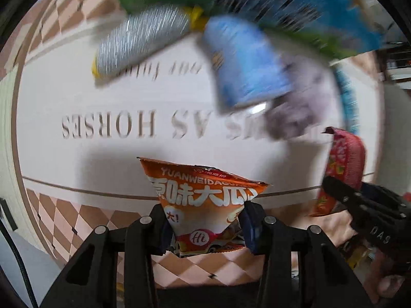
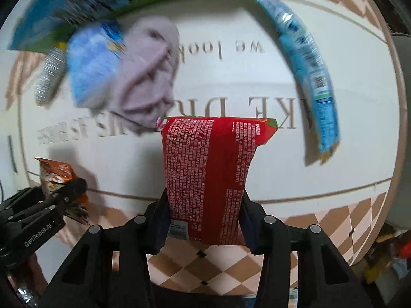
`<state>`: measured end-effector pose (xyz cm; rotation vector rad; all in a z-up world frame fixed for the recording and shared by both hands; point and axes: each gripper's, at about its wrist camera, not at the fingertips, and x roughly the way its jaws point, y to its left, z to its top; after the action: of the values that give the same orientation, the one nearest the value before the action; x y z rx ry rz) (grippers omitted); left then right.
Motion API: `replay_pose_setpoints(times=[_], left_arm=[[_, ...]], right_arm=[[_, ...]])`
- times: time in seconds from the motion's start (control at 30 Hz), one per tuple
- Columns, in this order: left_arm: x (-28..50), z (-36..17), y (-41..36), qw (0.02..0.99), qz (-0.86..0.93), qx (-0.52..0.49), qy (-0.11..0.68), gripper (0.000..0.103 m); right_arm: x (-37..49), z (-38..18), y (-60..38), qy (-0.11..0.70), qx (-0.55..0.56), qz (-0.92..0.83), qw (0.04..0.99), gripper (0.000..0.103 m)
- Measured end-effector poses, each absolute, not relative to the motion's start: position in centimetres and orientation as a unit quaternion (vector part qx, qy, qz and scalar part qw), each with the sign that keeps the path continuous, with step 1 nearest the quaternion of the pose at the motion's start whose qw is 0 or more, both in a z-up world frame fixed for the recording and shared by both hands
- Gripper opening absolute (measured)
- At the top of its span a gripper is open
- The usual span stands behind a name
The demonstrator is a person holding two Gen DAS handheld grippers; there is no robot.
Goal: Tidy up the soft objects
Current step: 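Drop orange panda bag in box with left tool while right drops red bag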
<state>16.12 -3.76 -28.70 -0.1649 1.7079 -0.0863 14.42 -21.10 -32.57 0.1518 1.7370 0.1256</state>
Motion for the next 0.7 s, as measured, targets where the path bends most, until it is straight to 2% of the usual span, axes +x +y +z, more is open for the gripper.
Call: replay_pose_setpoints(times=[0.27, 0.4, 0.47, 0.6, 0.7], left_arm=[[25.8, -18.5, -5.5, 0.694, -0.098, -0.096, 0.707, 0.040], [32.6, -17.7, -6.0, 0.720, -0.068, -0.055, 0.689, 0.040], [35.0, -19.3, -5.5, 0.708, -0.056, -0.053, 0.702, 0.040], [38.0, -23.4, -3.7, 0.681, -0.020, 0.009, 0.732, 0.040], [39.7, -26.4, -2.7, 0.653, 0.002, 0.014, 0.757, 0.040]], right_arm=[[20.5, -18.9, -21.7, 0.681, 0.089, 0.108, 0.719, 0.049], [27.0, -15.4, -21.6, 0.643, 0.069, 0.100, 0.756, 0.049], [30.6, -15.5, -22.3, 0.638, 0.060, 0.083, 0.764, 0.049], [38.1, -19.4, -20.7, 0.657, 0.042, 0.060, 0.750, 0.049], [41.6, -23.0, -19.6, 0.671, 0.014, 0.044, 0.740, 0.049]])
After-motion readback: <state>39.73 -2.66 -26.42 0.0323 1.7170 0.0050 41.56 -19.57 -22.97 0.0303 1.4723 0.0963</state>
